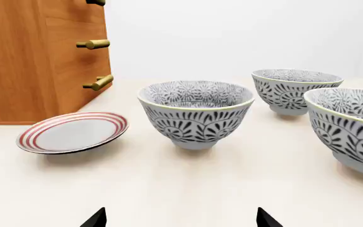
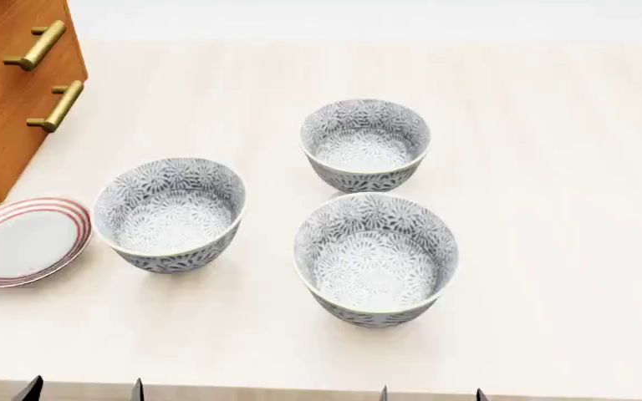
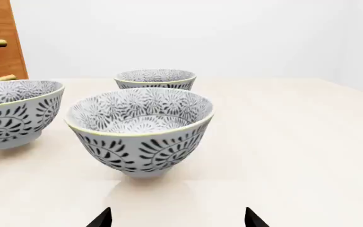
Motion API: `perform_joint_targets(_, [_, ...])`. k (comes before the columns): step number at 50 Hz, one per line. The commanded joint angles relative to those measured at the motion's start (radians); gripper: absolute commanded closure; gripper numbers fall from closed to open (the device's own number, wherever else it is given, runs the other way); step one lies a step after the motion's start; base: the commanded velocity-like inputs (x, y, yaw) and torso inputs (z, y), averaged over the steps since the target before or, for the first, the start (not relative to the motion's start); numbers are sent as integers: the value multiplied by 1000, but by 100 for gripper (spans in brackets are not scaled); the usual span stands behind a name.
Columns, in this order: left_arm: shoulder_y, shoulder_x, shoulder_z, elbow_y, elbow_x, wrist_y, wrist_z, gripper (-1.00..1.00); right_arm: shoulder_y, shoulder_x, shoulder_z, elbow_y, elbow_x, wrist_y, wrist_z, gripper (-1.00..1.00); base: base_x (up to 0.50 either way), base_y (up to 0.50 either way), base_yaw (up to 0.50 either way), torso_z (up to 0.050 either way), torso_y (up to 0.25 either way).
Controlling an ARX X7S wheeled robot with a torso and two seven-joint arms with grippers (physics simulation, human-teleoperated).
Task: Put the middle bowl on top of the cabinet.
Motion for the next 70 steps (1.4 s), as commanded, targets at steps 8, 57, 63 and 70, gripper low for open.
perform_joint_targets(8, [-20,-70,37,50,-109,-36,-67,-100,-14,37,-37,-84,23,16,66,-100,0,0,0,0,0])
perform_joint_targets(57, [-1,-157,71,400,-137,-204,-150,-100,-540,49,442,-875,182,-282,442,-100,0,57,0,0,0])
perform_joint_targets(63, [-10,-153,18,497,-159,-160,-186,-100,-521,66,424,-880,161,-257,464,-100,0,271,0,0,0])
perform_joint_targets(70, [-102,-159,-62,600,-205,-259,-246,-100,-523,77,415,-907,123,-230,485,-100,0,88,0,0,0])
